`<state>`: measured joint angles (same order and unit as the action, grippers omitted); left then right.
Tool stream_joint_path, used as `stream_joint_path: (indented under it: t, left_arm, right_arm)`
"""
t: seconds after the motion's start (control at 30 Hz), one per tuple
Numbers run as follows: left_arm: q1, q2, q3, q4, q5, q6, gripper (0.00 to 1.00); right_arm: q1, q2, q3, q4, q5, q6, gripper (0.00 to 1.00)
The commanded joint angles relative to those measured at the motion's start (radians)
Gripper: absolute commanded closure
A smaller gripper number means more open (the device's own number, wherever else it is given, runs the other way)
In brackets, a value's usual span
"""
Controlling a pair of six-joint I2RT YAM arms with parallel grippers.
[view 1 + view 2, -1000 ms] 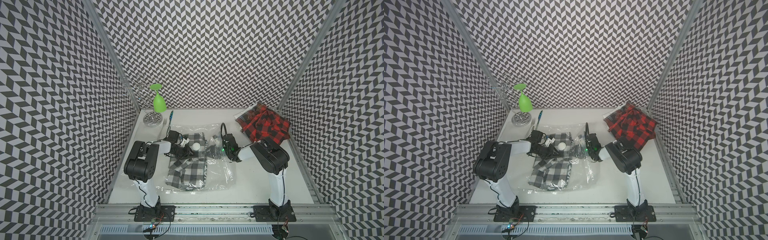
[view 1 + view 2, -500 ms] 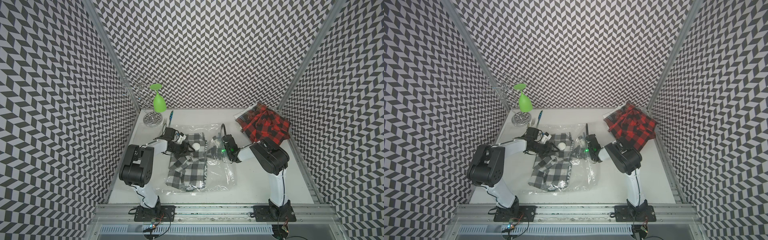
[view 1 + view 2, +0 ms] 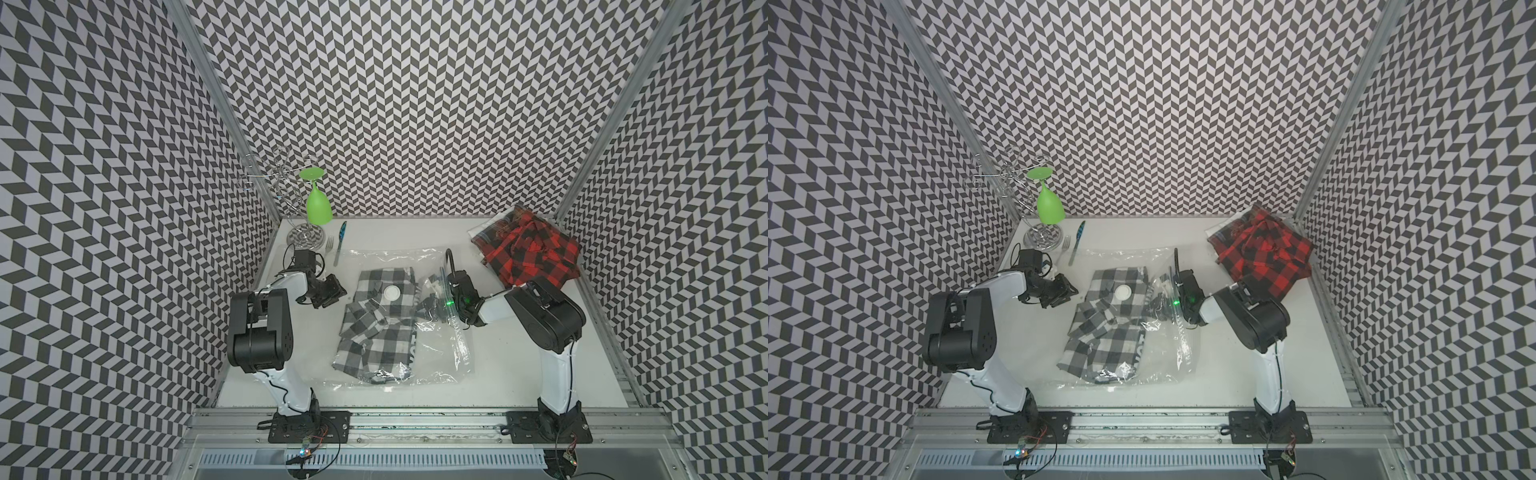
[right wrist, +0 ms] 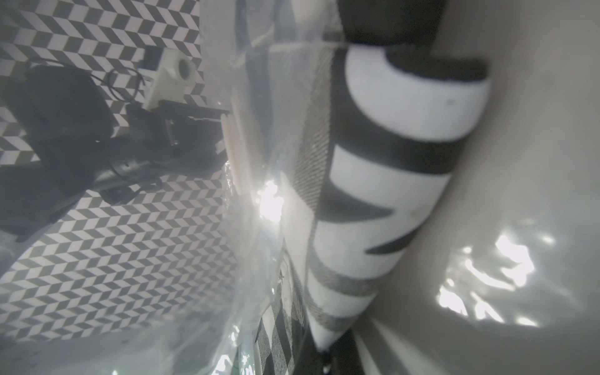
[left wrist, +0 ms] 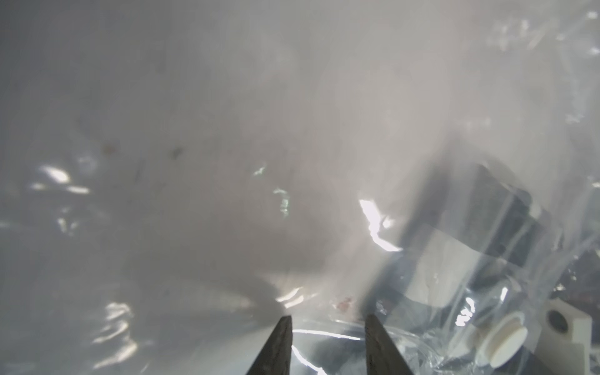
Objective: Take the shirt out of the vacuum bag
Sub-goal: Take out the shirt from the vacuum bag.
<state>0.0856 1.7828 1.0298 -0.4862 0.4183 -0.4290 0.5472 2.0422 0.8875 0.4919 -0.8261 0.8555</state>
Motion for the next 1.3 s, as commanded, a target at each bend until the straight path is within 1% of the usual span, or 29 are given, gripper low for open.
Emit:
stream_joint_path:
  t: [0.0,0.13,0.23,0.47,0.63,0.73,0.83,1.03,1.1,1.27]
  left_arm:
    - [0.0,0.034,-0.007,-0.033,-0.108,0.024,0.72]
    - [0.02,0.062,-0.04,-0.013,-0.111,0.018,0.73]
    - [0.037,0.058,-0.064,0.003,-0.136,0.017,0.73]
    - [0.084,0.082,-0.08,0.009,-0.152,0.029,0.73]
    - [0.107,0.086,-0.09,0.017,-0.148,0.03,0.73]
    - [0.116,0.09,-0.089,0.018,-0.147,0.03,0.73]
    - [0.124,0.095,-0.088,0.019,-0.146,0.03,0.73]
    - [0.138,0.103,-0.089,0.023,-0.148,0.029,0.73]
    - [0.144,0.107,-0.085,0.021,-0.151,0.03,0.73]
    - [0.161,0.109,-0.078,0.017,-0.153,0.03,0.73]
  right_arm:
    - [-0.001,-0.053,-0.01,0.002,-0.001,-0.017,1.0]
    - [-0.005,-0.078,-0.018,-0.025,0.002,-0.018,1.0]
    - [-0.028,-0.122,-0.058,-0.027,0.018,-0.01,1.0]
    - [-0.13,-0.266,-0.191,-0.056,0.025,0.009,1.0]
    - [-0.186,-0.377,-0.313,-0.099,0.059,0.025,1.0]
    - [-0.243,-0.459,-0.393,-0.145,0.083,0.043,1.0]
    - [-0.318,-0.56,-0.452,-0.246,0.107,0.03,1.0]
    - [-0.528,-0.753,-0.514,-0.512,0.176,-0.036,1.0]
    - [-0.594,-0.797,-0.517,-0.594,0.203,-0.062,1.0]
    - [-0.707,-0.864,-0.498,-0.791,0.309,-0.111,1.0]
